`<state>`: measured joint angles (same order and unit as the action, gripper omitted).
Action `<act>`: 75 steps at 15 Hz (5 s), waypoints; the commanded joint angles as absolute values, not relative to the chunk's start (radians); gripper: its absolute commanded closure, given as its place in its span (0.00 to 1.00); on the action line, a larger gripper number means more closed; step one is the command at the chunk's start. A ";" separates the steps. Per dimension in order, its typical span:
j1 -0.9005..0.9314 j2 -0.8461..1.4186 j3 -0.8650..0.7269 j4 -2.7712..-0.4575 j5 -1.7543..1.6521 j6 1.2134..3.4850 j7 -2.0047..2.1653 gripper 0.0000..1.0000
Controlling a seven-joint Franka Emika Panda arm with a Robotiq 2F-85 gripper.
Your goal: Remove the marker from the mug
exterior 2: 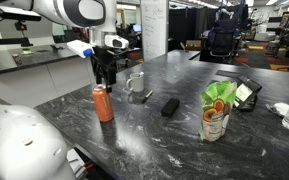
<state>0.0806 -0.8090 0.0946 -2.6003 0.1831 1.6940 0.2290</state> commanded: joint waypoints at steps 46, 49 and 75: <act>0.086 -0.032 0.257 -2.081 -0.163 2.222 1.000 0.11; 0.102 -0.007 0.241 -2.053 -0.188 2.209 1.031 0.41; 0.193 0.058 0.178 -2.011 -0.183 2.226 1.121 0.95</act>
